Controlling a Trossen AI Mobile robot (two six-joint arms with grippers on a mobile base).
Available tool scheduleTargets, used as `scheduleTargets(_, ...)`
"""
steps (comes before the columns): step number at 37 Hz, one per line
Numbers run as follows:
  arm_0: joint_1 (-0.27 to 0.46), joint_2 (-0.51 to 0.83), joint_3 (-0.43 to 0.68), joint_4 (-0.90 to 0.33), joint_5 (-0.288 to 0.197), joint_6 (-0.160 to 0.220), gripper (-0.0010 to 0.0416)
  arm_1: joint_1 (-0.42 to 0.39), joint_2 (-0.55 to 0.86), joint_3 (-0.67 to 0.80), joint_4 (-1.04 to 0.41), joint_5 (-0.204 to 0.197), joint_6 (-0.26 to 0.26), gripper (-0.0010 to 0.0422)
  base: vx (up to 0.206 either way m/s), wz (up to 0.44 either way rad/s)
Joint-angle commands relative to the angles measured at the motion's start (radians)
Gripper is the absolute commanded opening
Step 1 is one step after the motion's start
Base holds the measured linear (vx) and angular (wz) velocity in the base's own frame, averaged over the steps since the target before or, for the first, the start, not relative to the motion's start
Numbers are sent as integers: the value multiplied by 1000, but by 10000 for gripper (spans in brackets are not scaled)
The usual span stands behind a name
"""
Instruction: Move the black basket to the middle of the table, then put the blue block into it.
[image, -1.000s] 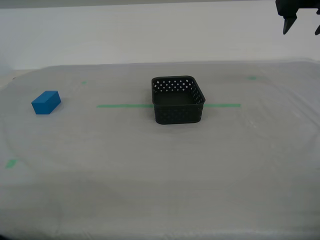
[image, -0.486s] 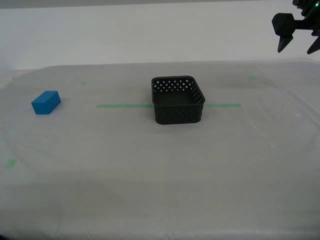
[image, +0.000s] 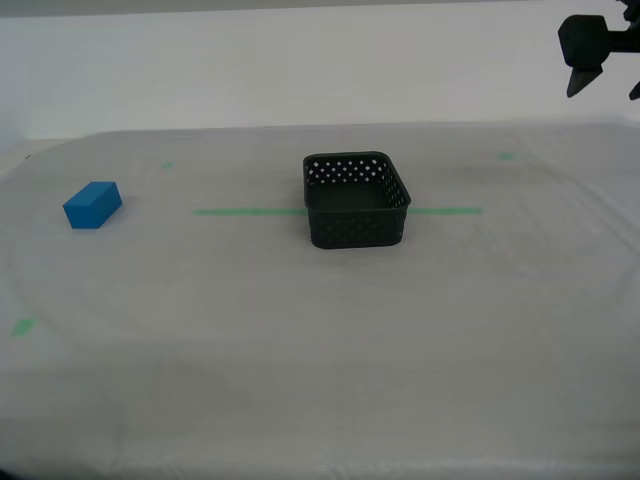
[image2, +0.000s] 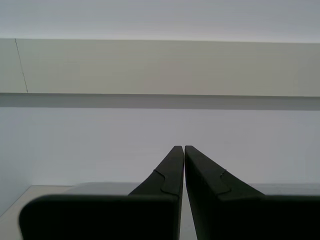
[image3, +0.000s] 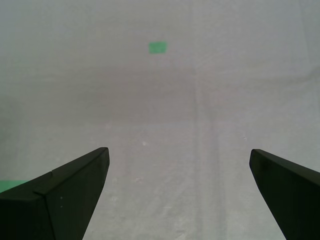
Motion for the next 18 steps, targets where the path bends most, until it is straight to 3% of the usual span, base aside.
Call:
scheduleTargets(1,5,-58,-39,-6,-4,-4,394,0,0,0,3,-1,2,0,0,0)
scheduleTargets(8,5,-154,-112,-7,0,-7,394,0,0,0,3,-1,2,0,0,0)
scheduleTargets(18,6,-203,-133,-8,-2,-5,394,0,0,0,3,0,2,0,0,0)
